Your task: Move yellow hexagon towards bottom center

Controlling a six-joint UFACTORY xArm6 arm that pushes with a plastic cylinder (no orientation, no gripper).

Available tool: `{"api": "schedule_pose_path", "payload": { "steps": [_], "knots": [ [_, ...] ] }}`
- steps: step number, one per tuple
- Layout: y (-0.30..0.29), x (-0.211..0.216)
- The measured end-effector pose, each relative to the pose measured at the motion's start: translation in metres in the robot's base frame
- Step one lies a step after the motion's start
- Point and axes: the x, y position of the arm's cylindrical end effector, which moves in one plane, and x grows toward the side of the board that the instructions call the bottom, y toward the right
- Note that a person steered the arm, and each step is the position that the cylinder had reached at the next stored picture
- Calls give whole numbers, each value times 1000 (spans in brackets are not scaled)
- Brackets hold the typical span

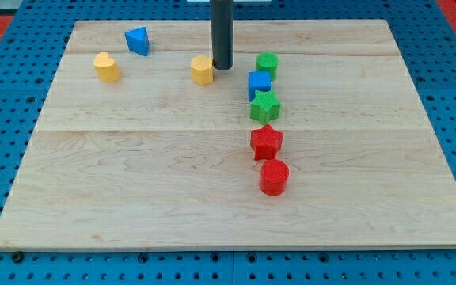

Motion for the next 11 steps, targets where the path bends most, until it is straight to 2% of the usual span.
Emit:
{"api": "schedule_pose_path", "payload": {
  "steps": [1,2,3,5,8,9,11],
  "knots": [
    [-4,-22],
    [-16,-19],
    [-27,22],
    [-46,28],
    [-98,104],
    [-66,155],
    [-36,167]
  ]
}}
